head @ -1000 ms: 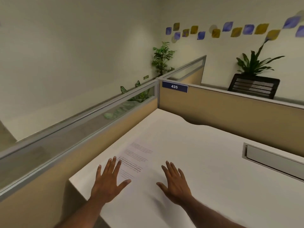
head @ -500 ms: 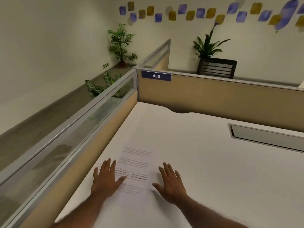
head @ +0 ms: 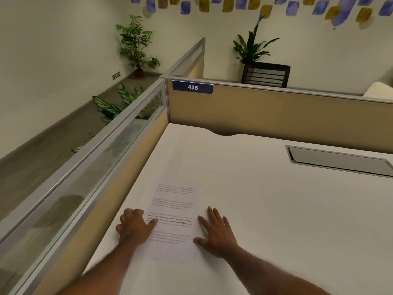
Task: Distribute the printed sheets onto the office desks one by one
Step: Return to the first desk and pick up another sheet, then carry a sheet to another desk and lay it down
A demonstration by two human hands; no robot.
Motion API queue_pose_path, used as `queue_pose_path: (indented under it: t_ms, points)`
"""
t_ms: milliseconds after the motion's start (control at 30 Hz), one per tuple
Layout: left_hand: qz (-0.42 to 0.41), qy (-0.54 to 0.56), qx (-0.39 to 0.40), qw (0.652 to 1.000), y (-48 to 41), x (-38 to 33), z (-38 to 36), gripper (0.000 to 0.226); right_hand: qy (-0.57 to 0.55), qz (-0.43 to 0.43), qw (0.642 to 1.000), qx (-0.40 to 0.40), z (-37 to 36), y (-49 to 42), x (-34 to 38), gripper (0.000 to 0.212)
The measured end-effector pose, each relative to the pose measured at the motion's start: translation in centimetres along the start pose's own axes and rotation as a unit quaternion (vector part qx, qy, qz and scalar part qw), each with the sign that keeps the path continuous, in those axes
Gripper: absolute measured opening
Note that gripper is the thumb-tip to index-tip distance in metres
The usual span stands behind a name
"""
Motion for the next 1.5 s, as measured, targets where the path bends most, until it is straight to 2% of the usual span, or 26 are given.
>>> queue_pose_path:
  t_ms: [200, 433, 533, 600, 700, 900, 1000, 1100, 1233, 1300, 1400, 1500]
  points:
    - [0.014, 0.074, 0.018, 0.997, -0.9, -0.6, -0.1, 0.035, -0.008, -0.007, 1.0, 0.006, 0.1, 0.1, 0.2, 0.081]
    - [0.04, 0.215, 0.043, 0.975, -2.1, -0.5, 0.4, 0.047, -0.017, -0.013, 1.0, 0.011, 0.1, 0.1, 0.3, 0.081]
    - [0.044, 0.224, 0.047, 0.972, -2.6, -0.6, 0.6, 0.05, -0.023, -0.013, 1.0, 0.009, 0.1, 0.0, 0.3, 0.081]
    - [0.036, 0.219, 0.041, 0.974, -2.9, -0.5, 0.6, 0.042, -0.028, -0.013, 1.0, 0.007, 0.0, 0.0, 0.1, 0.082]
    - [0.017, 0.223, 0.036, 0.974, -2.9, -0.2, 0.5, 0.012, -0.034, -0.01, 0.999, 0.004, -0.1, -0.1, 0.1, 0.083]
    - [-0.022, 0.288, 0.066, 0.955, -1.9, -0.9, 0.9, 0.01, -0.136, -0.041, 0.989, -0.051, 1.3, 0.3, -0.8, 0.087]
    - [-0.042, 0.33, 0.079, 0.94, -1.0, -2.1, 1.5, 0.012, -0.256, -0.096, 0.958, -0.09, 2.9, 0.8, -1.8, 0.084]
    - [-0.051, 0.378, 0.062, 0.922, 0.3, -4.0, 2.6, 0.016, -0.364, -0.147, 0.915, -0.095, 4.3, 1.3, -3.0, 0.079]
    - [-0.061, 0.395, 0.1, 0.911, 1.9, -7.3, 2.1, 0.01, -0.53, -0.177, 0.819, -0.133, 5.4, 2.7, -4.6, 0.055]
    - [-0.068, 0.409, 0.116, 0.902, 2.9, -9.0, 1.4, 0.011, -0.556, -0.179, 0.793, -0.176, 5.8, 3.8, -5.7, 0.028]
    - [-0.087, 0.415, 0.136, 0.896, 4.4, -11.5, 0.2, 0.012, -0.557, -0.189, 0.773, -0.238, 6.5, 5.8, -7.7, 0.033]
    - [-0.112, 0.398, 0.163, 0.896, 6.3, -14.3, -1.8, 0.012, -0.561, -0.209, 0.756, -0.265, 6.9, 8.9, -10.6, 0.022]
Point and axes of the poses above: each hand's wrist, its own y-axis away from the middle knuckle, its own z-axis out of the back of the hand, x = y × z, the point moved 4 cm from there along -y, towards the middle knuckle, and after that the axes turned 6 degrees about z, right-handed, at the moved point
